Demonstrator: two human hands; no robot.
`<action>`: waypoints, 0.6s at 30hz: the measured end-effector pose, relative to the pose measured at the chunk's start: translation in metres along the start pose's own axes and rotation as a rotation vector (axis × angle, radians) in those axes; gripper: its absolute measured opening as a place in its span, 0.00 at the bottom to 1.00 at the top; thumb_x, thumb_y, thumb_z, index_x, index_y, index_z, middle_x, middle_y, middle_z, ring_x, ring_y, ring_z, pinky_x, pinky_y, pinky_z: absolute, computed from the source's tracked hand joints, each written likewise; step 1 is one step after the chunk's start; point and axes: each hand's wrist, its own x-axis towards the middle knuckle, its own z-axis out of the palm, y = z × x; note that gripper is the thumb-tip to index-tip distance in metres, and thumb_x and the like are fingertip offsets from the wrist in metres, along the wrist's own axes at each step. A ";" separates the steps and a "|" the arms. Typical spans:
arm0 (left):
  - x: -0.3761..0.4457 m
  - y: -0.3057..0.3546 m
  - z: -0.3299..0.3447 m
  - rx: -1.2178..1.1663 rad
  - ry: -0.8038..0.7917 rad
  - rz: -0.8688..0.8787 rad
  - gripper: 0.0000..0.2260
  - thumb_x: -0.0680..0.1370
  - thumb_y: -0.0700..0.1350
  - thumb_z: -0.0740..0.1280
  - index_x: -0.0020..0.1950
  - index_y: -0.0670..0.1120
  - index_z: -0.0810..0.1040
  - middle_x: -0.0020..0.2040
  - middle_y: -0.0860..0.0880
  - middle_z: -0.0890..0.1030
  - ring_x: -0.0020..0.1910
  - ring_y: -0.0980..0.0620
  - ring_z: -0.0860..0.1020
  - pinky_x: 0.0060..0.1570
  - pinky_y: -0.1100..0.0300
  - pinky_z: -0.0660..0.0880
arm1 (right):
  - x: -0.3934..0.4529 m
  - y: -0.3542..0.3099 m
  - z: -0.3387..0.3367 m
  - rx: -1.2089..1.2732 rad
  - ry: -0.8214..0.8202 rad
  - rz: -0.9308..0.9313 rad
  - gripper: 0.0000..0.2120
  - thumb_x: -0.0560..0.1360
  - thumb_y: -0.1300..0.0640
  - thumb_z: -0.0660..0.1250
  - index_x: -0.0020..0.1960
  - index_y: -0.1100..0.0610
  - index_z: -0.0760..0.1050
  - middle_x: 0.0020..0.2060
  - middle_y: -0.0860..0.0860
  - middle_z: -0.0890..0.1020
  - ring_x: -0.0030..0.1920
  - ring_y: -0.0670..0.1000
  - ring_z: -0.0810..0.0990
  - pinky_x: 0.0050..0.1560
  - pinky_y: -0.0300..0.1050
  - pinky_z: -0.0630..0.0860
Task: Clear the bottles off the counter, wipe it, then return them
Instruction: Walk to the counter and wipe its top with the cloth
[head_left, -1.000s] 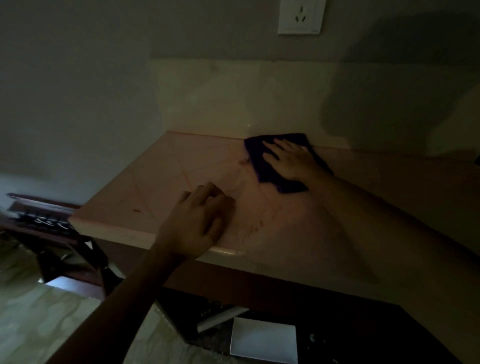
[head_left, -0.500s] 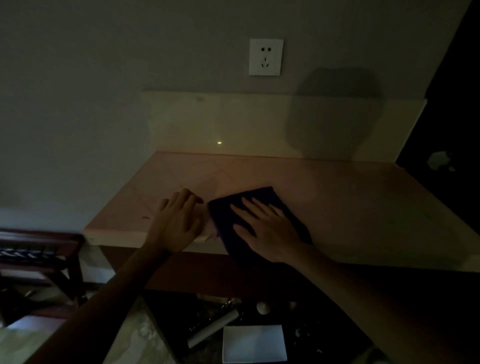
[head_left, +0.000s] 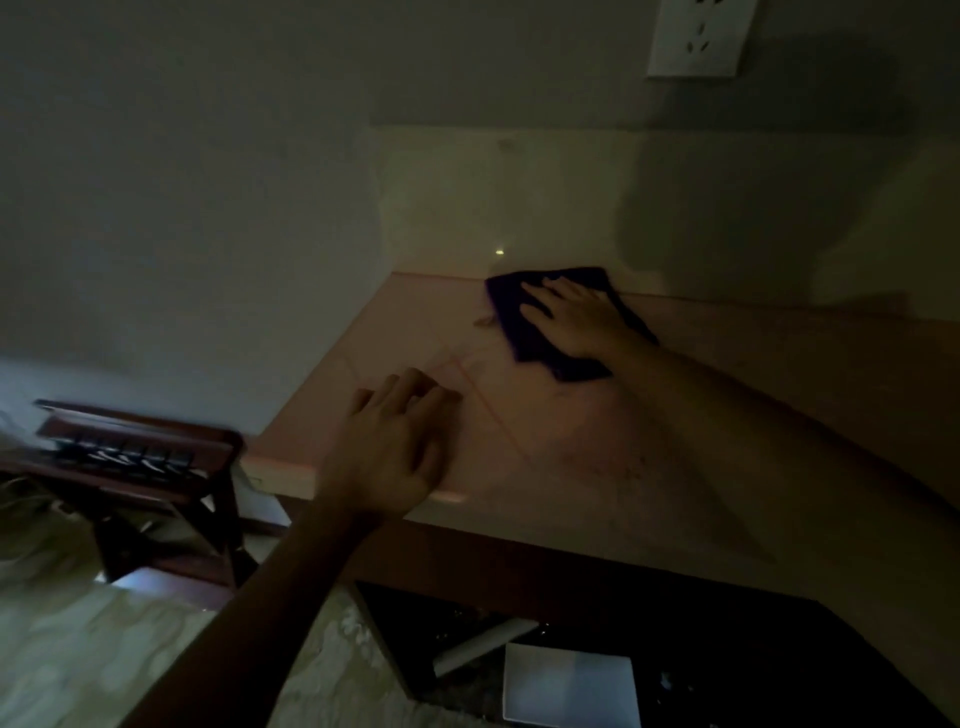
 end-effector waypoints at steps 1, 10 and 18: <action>0.000 0.000 0.000 -0.003 0.007 0.001 0.21 0.74 0.54 0.54 0.63 0.51 0.74 0.58 0.49 0.74 0.52 0.48 0.73 0.49 0.53 0.67 | 0.003 -0.001 -0.002 -0.007 -0.002 0.001 0.29 0.79 0.34 0.41 0.78 0.40 0.49 0.79 0.46 0.52 0.79 0.50 0.49 0.76 0.53 0.48; -0.006 0.007 -0.005 -0.129 0.072 -0.028 0.17 0.76 0.53 0.54 0.59 0.49 0.74 0.57 0.48 0.72 0.53 0.46 0.73 0.48 0.53 0.64 | -0.134 -0.054 0.005 -0.010 0.024 -0.108 0.28 0.80 0.37 0.42 0.79 0.41 0.47 0.80 0.46 0.49 0.79 0.49 0.47 0.77 0.52 0.46; -0.013 -0.049 -0.019 -0.038 0.063 -0.039 0.20 0.74 0.54 0.53 0.60 0.49 0.75 0.60 0.48 0.74 0.57 0.45 0.74 0.51 0.51 0.66 | -0.184 -0.080 0.012 0.015 0.057 -0.191 0.28 0.79 0.35 0.40 0.78 0.37 0.47 0.79 0.43 0.49 0.79 0.46 0.48 0.77 0.51 0.48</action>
